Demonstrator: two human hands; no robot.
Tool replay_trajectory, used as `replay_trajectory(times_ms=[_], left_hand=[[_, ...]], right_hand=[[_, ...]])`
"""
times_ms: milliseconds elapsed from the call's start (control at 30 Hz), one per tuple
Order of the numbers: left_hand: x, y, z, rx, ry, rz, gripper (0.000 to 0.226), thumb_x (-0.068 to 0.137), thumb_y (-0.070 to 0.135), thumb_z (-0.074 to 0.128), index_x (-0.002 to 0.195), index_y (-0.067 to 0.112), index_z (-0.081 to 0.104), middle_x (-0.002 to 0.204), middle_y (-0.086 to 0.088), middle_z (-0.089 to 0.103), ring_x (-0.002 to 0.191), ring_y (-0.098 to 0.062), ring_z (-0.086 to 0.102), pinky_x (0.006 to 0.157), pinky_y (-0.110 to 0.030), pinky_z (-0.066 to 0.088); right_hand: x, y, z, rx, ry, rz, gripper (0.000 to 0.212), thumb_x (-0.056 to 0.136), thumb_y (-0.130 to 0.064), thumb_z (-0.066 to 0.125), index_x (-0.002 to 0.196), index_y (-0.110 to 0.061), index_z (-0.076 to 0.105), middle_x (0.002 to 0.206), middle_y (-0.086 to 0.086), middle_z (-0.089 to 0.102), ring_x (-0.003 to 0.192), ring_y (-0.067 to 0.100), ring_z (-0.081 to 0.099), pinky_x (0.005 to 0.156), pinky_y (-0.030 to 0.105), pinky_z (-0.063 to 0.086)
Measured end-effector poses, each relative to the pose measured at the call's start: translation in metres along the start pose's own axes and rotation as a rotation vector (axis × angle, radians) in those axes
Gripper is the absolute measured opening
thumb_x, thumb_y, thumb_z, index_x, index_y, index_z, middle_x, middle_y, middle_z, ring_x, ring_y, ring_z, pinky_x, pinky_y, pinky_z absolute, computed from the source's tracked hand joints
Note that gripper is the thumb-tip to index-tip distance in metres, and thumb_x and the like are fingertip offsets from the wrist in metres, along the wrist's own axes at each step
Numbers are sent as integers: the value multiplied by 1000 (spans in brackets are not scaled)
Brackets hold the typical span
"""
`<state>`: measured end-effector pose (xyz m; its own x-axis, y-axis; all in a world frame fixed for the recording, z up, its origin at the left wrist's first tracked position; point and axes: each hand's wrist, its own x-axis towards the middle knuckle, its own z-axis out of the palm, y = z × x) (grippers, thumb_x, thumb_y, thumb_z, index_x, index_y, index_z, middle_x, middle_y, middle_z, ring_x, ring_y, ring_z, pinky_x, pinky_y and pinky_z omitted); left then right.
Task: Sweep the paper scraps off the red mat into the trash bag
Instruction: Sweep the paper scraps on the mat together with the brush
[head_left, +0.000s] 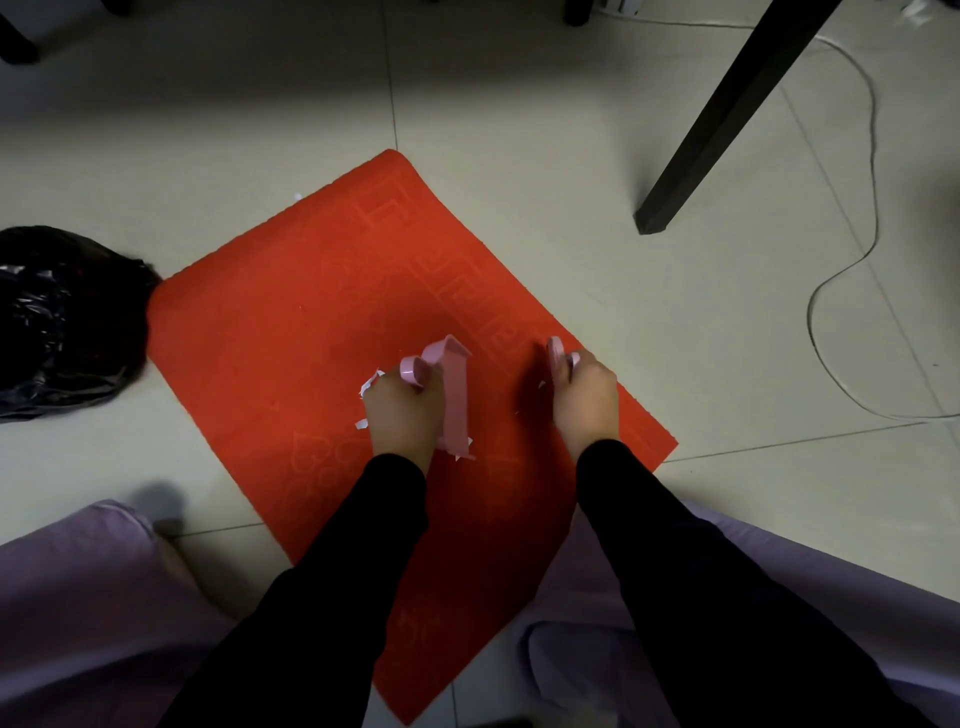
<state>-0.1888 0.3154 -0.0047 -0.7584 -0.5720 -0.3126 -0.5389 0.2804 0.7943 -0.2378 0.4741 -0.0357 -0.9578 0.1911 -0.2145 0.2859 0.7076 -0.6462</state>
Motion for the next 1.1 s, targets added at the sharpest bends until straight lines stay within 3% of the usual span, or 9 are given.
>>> replay_trajectory(times_ms=[133, 267, 367, 633, 733, 800, 900, 967, 1100], left_hand=[[-2, 4, 9, -13, -24, 1, 40, 92, 19, 52, 54, 14, 42, 50, 1, 45, 51, -17, 45, 52, -26, 36], [-5, 6, 13, 5, -30, 6, 37, 92, 20, 53, 58, 11, 46, 52, 2, 46, 46, -9, 42, 39, -14, 32], [-6, 7, 12, 42, -15, 27, 42, 93, 19, 52, 53, 18, 40, 51, 3, 45, 45, -8, 40, 37, -11, 28], [-4, 4, 8, 16, -10, -11, 41, 93, 21, 52, 53, 18, 42, 52, 2, 47, 50, -14, 45, 52, -23, 35], [-5, 3, 4, 11, -5, 0, 41, 93, 19, 52, 53, 18, 42, 51, 1, 46, 49, -14, 45, 56, -25, 36], [-4, 3, 1, -5, -3, 18, 43, 93, 17, 51, 51, 18, 40, 48, 2, 45, 46, -13, 43, 63, -30, 41], [-3, 2, -4, 12, 10, 38, 46, 93, 15, 51, 48, 15, 37, 45, 1, 43, 44, -15, 40, 80, -43, 49], [-1, 2, -6, 0, 20, 27, 45, 93, 17, 51, 50, 14, 38, 46, 1, 43, 45, -14, 40, 72, -37, 47], [2, 0, -9, 23, 35, 24, 41, 93, 17, 51, 54, 10, 42, 52, 0, 46, 52, -17, 45, 51, -23, 33]], right_hand=[[-4, 6, 4, -13, -120, 11, 36, 98, -31, 45, 82, -2, 57, 74, 13, 57, 66, 27, 51, 59, 27, 32], [-4, -1, -6, 61, -127, 3, 36, 96, -25, 46, 64, -10, 45, 58, 3, 48, 45, 15, 40, 41, 17, 28], [0, -4, -15, 122, -70, 24, 35, 97, -30, 44, 76, -3, 53, 60, 5, 52, 44, 15, 44, 45, 24, 33], [-12, 5, 10, -40, -155, -22, 39, 98, -33, 44, 81, 0, 57, 80, 24, 63, 72, 38, 59, 59, 29, 30], [-18, -3, 4, 40, -174, -41, 37, 97, -32, 46, 68, -9, 44, 62, 15, 54, 51, 28, 48, 51, 29, 31], [-16, -6, -5, 98, -138, -27, 40, 97, -31, 47, 62, -12, 38, 52, 5, 45, 39, 15, 37, 40, 18, 27], [-11, -9, -11, 62, -61, -8, 41, 98, -31, 42, 62, -12, 39, 49, 0, 42, 39, 13, 38, 38, 15, 30], [-8, -8, -6, -5, -47, 5, 38, 99, -33, 39, 71, -9, 43, 57, 1, 46, 50, 22, 46, 43, 21, 27], [-11, -2, 15, -28, -132, 14, 37, 99, -36, 40, 78, -7, 50, 74, 18, 61, 61, 34, 60, 55, 31, 42]])
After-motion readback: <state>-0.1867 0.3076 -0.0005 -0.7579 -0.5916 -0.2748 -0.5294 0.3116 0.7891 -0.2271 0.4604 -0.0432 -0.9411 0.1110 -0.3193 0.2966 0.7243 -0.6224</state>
